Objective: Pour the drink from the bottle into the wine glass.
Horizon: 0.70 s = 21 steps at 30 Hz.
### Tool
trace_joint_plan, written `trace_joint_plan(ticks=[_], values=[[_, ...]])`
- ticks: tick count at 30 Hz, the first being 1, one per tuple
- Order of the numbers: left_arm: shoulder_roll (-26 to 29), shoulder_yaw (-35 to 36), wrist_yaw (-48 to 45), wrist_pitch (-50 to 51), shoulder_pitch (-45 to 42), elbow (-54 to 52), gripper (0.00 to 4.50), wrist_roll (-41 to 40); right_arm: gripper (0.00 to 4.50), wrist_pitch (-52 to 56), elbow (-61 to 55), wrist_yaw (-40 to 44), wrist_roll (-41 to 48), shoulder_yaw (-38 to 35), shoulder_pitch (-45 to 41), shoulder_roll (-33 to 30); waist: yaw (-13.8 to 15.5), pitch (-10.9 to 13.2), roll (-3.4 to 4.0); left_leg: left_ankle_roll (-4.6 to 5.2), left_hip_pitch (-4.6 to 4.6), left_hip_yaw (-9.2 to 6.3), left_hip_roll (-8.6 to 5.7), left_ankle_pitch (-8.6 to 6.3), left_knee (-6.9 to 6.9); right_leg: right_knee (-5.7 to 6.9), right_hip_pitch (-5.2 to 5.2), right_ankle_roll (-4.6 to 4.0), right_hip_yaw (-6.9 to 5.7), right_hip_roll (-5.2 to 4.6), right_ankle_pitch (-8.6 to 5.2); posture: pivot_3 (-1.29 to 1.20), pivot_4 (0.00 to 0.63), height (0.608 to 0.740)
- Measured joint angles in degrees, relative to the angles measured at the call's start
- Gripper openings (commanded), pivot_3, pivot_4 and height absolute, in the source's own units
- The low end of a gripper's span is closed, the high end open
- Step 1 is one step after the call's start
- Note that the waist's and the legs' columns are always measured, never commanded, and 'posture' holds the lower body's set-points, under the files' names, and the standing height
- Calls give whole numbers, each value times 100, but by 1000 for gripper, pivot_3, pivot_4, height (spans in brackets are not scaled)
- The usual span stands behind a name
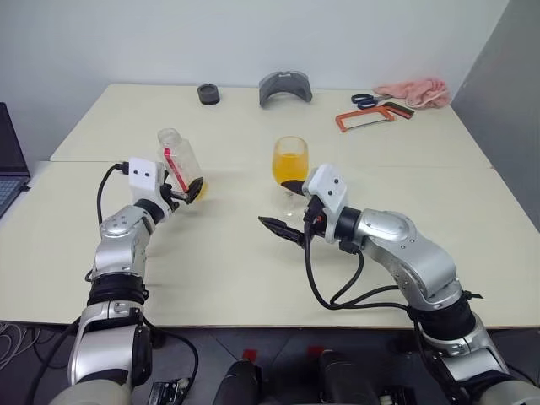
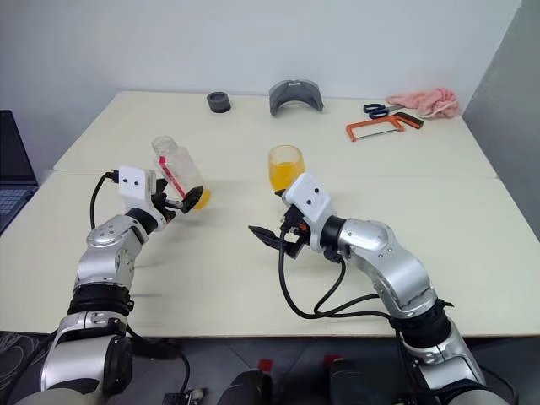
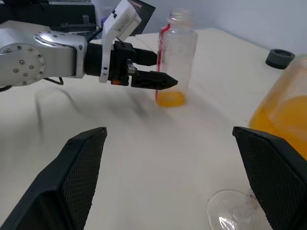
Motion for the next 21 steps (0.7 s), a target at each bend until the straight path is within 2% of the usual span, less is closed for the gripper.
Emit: trace_joint_plan(ticks=[5, 8, 11, 15, 21], values=[[-92, 11, 269, 2, 830, -775, 4482, 17, 4500, -1504, 412, -354, -611, -39, 1010, 195, -2, 0, -1, 0, 3, 6, 5, 0, -7, 0, -1, 0, 6, 0, 0, 0, 150, 740], [-230, 117, 485, 61, 1458, -1579, 4482, -37, 4500, -2375, 722, -762, -753, -343, 1596, 576, 2, -3, -3, 0, 8, 9, 7, 0, -15, -4, 2, 0, 10, -2, 0, 0, 150, 740], [-518, 268, 703, 63, 2204, -2407, 4482, -144, 4500, -3061, 1320, -1461, -780, -945, 2127, 1123, 26, -6, -5, 0, 19, 17, 9, 0, -25, -11, 10, 0, 17, -8, 0, 0, 150, 740], [-792, 310, 878, 123, 2680, -3089, 4482, -257, 4500, -3306, 1902, -2128, -777, -1486, 2200, 1591, 56, -6, -4, 0, 24, 19, 11, 0, -26, -10, 13, 0, 16, -1, 0, 0, 150, 740], [-896, 313, 994, 357, 2812, -3638, 4482, -407, 4500, -3562, 2250, -2062, -784, -1547, 1987, 1570, 54, -7, -4, 0, 37, 41, 11, 0, -29, -9, 18, 0, 26, 6, 0, 0, 150, 740]])
